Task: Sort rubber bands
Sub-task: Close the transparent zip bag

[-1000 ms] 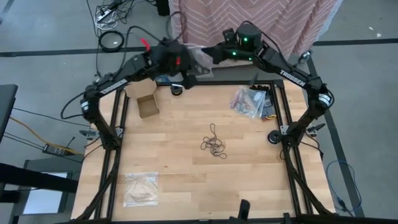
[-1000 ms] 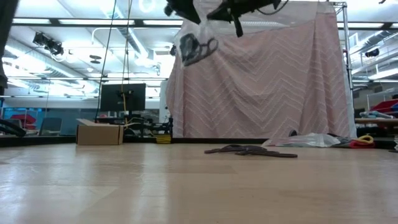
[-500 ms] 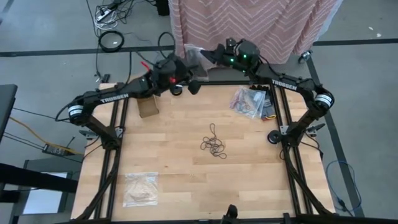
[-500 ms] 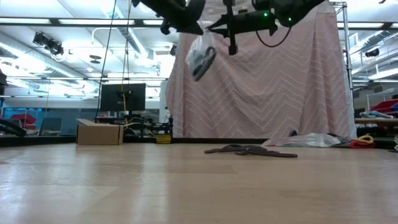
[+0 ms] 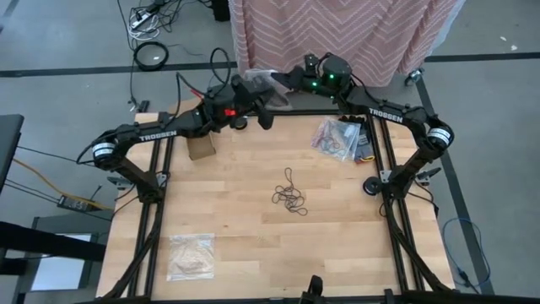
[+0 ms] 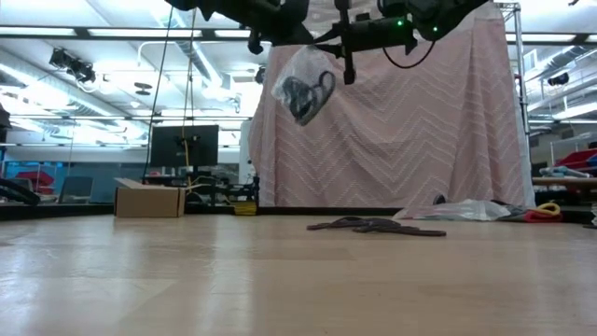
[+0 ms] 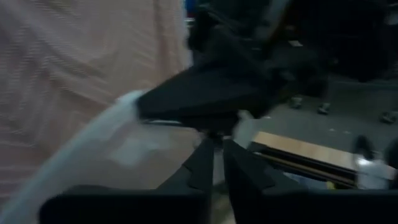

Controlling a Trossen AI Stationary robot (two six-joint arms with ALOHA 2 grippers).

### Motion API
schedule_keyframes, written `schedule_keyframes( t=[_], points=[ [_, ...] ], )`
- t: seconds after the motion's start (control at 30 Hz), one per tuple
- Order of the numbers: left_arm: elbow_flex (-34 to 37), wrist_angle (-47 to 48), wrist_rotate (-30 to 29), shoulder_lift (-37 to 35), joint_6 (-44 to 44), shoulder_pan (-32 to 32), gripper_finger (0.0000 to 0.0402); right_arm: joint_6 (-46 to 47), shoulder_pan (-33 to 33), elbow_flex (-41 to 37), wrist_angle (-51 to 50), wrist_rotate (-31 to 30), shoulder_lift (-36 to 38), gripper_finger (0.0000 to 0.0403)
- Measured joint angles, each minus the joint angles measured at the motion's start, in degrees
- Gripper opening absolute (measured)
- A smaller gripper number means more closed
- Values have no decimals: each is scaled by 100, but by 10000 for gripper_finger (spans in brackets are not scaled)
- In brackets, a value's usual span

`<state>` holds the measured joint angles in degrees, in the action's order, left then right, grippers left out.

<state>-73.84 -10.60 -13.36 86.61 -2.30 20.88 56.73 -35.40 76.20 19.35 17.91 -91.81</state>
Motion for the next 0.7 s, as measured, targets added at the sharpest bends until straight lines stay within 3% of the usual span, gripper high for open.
schedule_keyframes(
  t=[0.43, 0.7],
  points=[
    [-88, -37, -613, 295, 321, 47, 233, -2, 2, 0, -28, 140, 0, 0],
    [-432, -4, -734, 795, 589, 0, 268, -33, 0, 0, -89, 178, 0, 0]
  ],
)
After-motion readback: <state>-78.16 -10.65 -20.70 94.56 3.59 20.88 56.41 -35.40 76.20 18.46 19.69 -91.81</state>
